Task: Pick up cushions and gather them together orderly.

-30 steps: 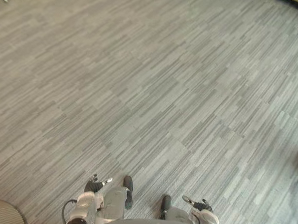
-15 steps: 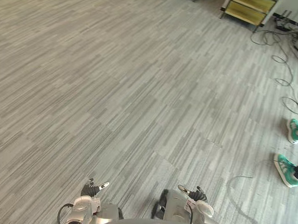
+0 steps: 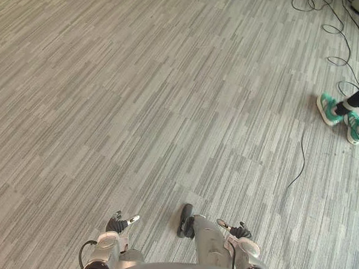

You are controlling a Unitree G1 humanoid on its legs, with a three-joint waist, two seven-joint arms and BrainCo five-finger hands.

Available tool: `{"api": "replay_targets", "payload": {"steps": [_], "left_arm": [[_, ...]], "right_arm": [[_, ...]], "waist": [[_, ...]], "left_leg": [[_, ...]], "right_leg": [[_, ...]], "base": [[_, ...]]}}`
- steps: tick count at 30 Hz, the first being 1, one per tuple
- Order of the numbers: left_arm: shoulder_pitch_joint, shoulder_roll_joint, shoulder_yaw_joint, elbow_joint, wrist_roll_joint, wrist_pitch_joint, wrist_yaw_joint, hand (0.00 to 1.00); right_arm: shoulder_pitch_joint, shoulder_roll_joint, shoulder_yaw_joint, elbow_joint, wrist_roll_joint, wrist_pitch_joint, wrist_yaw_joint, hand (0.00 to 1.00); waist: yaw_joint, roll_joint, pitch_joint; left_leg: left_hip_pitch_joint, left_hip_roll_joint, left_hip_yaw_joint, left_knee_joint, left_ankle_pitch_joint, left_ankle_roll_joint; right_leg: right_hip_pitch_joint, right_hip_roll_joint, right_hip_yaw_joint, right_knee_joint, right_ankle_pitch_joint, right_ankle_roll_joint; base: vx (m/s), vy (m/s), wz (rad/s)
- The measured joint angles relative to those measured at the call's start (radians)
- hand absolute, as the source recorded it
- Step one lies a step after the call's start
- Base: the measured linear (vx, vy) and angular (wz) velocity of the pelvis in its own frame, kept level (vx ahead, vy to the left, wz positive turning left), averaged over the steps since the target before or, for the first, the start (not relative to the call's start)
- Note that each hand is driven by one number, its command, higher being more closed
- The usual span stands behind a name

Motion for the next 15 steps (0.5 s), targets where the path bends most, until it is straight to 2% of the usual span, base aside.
{"api": "replay_targets", "payload": {"steps": [1,2,3,5,7,8,11,12,13,14,15], "left_arm": [[0.011,-0.009,0.018,-0.016,0.0,0.0,0.0,0.0],[0.014,-0.006,0.017,-0.016,0.0,0.0,0.0,0.0],[0.015,-0.003,0.017,-0.016,0.0,0.0,0.0,0.0],[0.013,0.003,0.017,-0.033,0.0,0.001,0.0,0.0],[0.013,-0.001,0.016,-0.057,0.0,0.001,0.0,0.0],[0.013,0.001,0.005,-0.076,0.0,0.001,0.0,0.0],[0.018,-0.001,0.0,-0.095,0.0,-0.001,0.001,0.0],[0.017,-0.006,-0.002,-0.099,0.0,-0.002,0.004,0.0],[0.018,-0.006,-0.003,-0.1,0.0,-0.002,0.005,0.0],[0.022,-0.008,-0.004,-0.097,0.0,-0.002,0.006,0.0],[0.018,-0.009,-0.003,-0.091,0.0,-0.002,0.005,0.0]], "right_arm": [[0.026,-0.01,0.005,-0.032,0.0,-0.002,-0.002,0.0],[0.033,-0.011,0.009,-0.035,0.002,-0.002,-0.002,0.0],[0.038,-0.012,0.013,-0.036,0.009,-0.003,-0.002,0.0],[0.044,-0.009,0.012,-0.035,0.031,-0.001,-0.007,0.0],[0.045,-0.008,0.013,-0.035,0.038,0.0,-0.015,0.0],[0.056,-0.007,0.014,-0.035,0.039,0.0,-0.017,0.0],[0.054,-0.006,0.016,-0.035,0.039,0.0,-0.017,0.0],[0.054,-0.002,0.011,-0.033,0.039,0.0,-0.017,0.0],[0.051,0.0,0.011,-0.033,0.039,-0.001,-0.017,0.0],[0.045,0.003,0.011,-0.033,0.039,-0.001,-0.016,0.0],[0.04,0.009,0.011,-0.032,0.039,0.0,-0.016,0.0]], "waist": [[0.009,0.037,-0.001],[0.013,0.041,-0.004],[0.018,0.042,-0.005],[0.018,0.04,-0.004],[0.027,0.031,0.001],[0.043,0.026,0.0],[0.052,0.019,-0.002],[0.065,0.017,-0.003],[0.068,0.017,-0.004],[0.072,0.022,-0.007],[0.083,0.015,-0.01]], "left_leg": [[-0.123,0.093,-0.029,0.314,0.105,0.02],[-0.147,0.113,-0.03,0.378,0.157,0.026],[-0.169,0.131,-0.03,0.441,0.173,0.025],[-0.26,0.156,-0.018,0.561,0.105,0.027],[-0.322,0.152,0.0,0.554,0.049,0.028],[-0.36,0.134,0.028,0.484,0.007,0.031],[-0.403,0.089,0.061,0.3,-0.02,0.03],[-0.412,0.036,0.06,0.086,-0.004,0.017],[-0.407,0.016,0.057,-0.002,0.022,0.015],[-0.401,-0.01,0.047,-0.167,0.13,0.025],[-0.373,-0.038,0.04,-0.215,0.225,0.064]], "right_leg": [[0.068,0.042,-0.016,-0.001,-0.038,-0.011],[0.084,0.048,-0.014,-0.002,-0.05,-0.016],[0.101,0.052,-0.011,-0.003,-0.063,-0.025],[0.159,0.053,0.003,-0.022,-0.087,-0.024],[0.209,0.052,0.015,-0.066,-0.09,-0.019],[0.255,0.034,0.02,-0.098,-0.092,-0.011],[0.315,0.001,0.031,-0.131,-0.091,0.024],[0.343,-0.025,0.049,-0.15,-0.092,0.044],[0.351,-0.031,0.058,-0.157,-0.094,0.059],[0.375,-0.036,0.075,-0.171,-0.1,0.09],[0.391,-0.051,0.1,-0.179,-0.106,0.107]], "base": [[0.19,-0.046,-0.03],[0.24,-0.033,-0.12],[0.2,0.009,-0.16],[0.25,0.002,-0.06],[0.27,0.027,-0.08],[0.25,0.069,-0.15],[0.35,0.142,-0.13],[0.38,0.2,-0.3],[0.38,0.219,-0.44],[0.35,0.223,-0.45],[0.46,0.23,-0.27]]}}
